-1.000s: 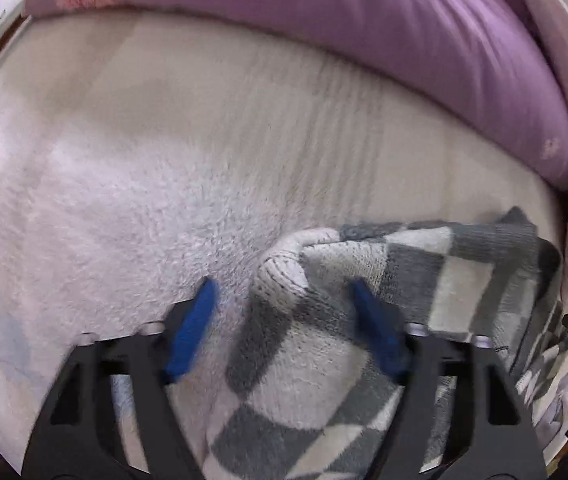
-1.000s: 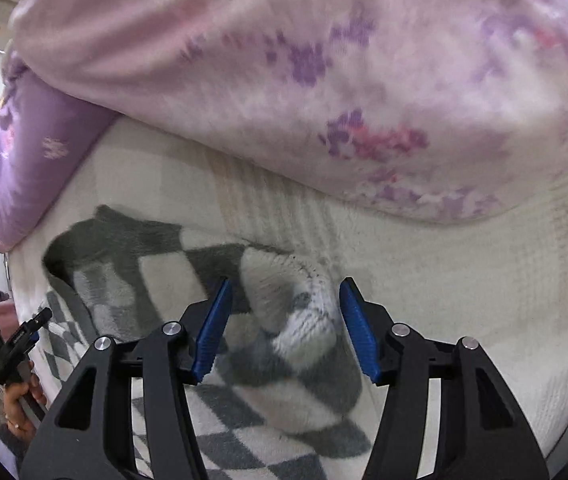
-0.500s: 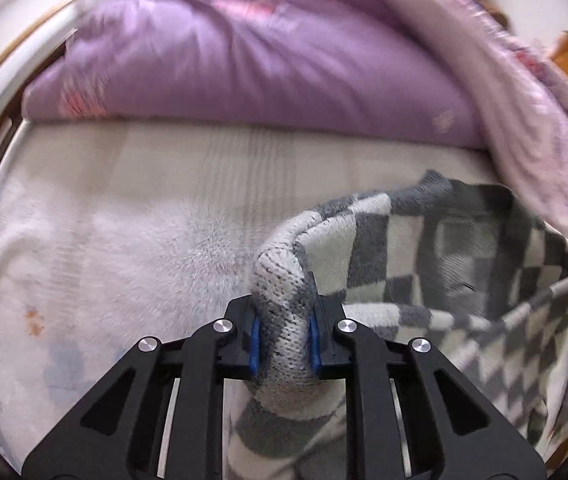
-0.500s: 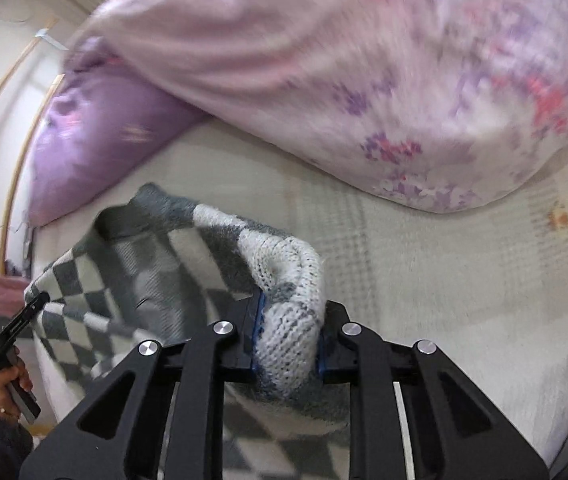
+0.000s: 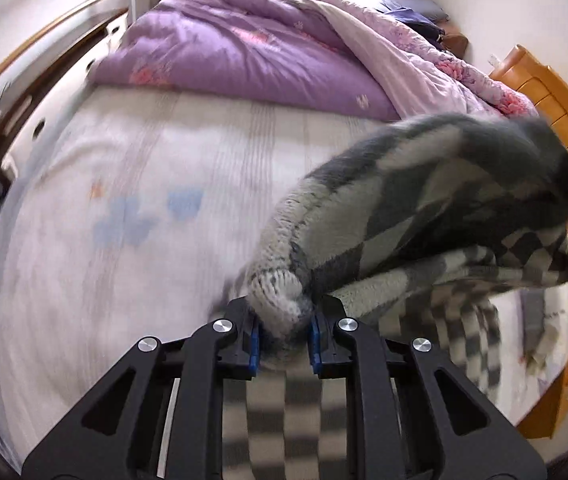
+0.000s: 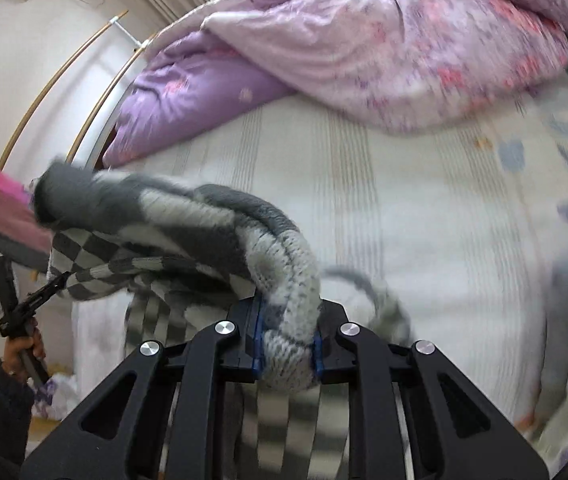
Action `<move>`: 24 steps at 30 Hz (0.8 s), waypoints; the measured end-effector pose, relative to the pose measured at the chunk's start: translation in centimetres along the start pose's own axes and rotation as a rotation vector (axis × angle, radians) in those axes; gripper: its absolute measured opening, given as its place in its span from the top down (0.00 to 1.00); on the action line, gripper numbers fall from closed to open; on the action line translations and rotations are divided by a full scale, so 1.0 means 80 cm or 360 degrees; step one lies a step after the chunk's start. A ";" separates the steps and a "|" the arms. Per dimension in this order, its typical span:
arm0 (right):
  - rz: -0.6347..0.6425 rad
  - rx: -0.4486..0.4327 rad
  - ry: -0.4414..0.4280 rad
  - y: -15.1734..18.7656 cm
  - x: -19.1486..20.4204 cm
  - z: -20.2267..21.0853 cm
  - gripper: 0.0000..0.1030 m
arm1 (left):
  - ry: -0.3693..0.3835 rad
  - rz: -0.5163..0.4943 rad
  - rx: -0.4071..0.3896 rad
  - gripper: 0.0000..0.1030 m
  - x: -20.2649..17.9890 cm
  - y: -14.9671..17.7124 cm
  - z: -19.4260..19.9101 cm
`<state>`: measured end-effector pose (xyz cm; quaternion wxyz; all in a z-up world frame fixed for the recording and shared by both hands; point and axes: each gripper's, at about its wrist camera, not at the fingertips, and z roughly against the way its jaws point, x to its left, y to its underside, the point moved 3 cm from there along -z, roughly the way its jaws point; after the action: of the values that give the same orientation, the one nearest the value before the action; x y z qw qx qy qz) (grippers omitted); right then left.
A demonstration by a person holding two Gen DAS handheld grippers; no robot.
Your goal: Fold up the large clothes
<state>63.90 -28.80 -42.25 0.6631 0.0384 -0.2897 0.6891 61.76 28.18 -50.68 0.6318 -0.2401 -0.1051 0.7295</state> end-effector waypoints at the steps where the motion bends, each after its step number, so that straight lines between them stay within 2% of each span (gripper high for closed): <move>1: -0.0010 0.0026 -0.0005 0.025 -0.002 0.008 0.84 | 0.0042 0.0029 0.0027 0.83 0.006 0.031 0.007; 3: -0.0019 0.0096 0.0004 0.078 -0.007 0.017 0.84 | 0.0074 0.0049 0.0064 0.82 0.013 0.082 0.017; 5: 0.0007 0.0177 0.0061 0.128 -0.015 0.013 0.84 | 0.0123 0.0188 0.0160 0.80 0.028 0.138 0.015; 8: -0.0112 0.0355 0.0151 0.208 -0.049 -0.017 0.79 | 0.0047 0.0218 0.0298 0.76 0.032 0.216 0.002; 10: -0.0126 0.0483 0.0268 0.255 -0.067 -0.040 0.70 | 0.0036 0.0312 0.0436 0.76 0.036 0.263 -0.015; 12: -0.0188 0.0604 0.0348 0.291 -0.081 -0.054 0.70 | -0.0011 0.0333 0.0492 0.76 0.037 0.285 -0.024; 13: -0.0241 0.0624 0.0370 0.304 -0.088 -0.054 0.70 | -0.0052 0.0376 0.0509 0.69 0.039 0.295 -0.023; 14: -0.0287 0.0627 0.0368 0.310 -0.092 -0.051 0.70 | -0.0057 0.0433 0.0513 0.60 0.044 0.300 -0.022; 17: -0.0476 0.0529 0.0355 0.308 -0.097 -0.020 0.69 | -0.0052 0.0683 0.0452 0.46 0.065 0.313 0.002; 19: -0.0497 0.0402 0.0301 0.291 -0.083 0.001 0.69 | -0.0076 0.0833 0.0393 0.45 0.076 0.317 0.023; 21: -0.0445 0.0296 0.0266 0.268 -0.064 0.011 0.71 | -0.0039 0.0913 0.0294 0.45 0.077 0.308 0.044; 24: -0.0388 0.0238 0.0148 0.235 -0.038 -0.008 0.82 | 0.0022 0.0875 0.0135 0.45 0.060 0.278 0.062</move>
<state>46.90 -30.36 -50.67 0.7498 0.0906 -0.1999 0.6242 39.60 29.64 -57.59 0.4204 -0.2379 -0.0009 0.8756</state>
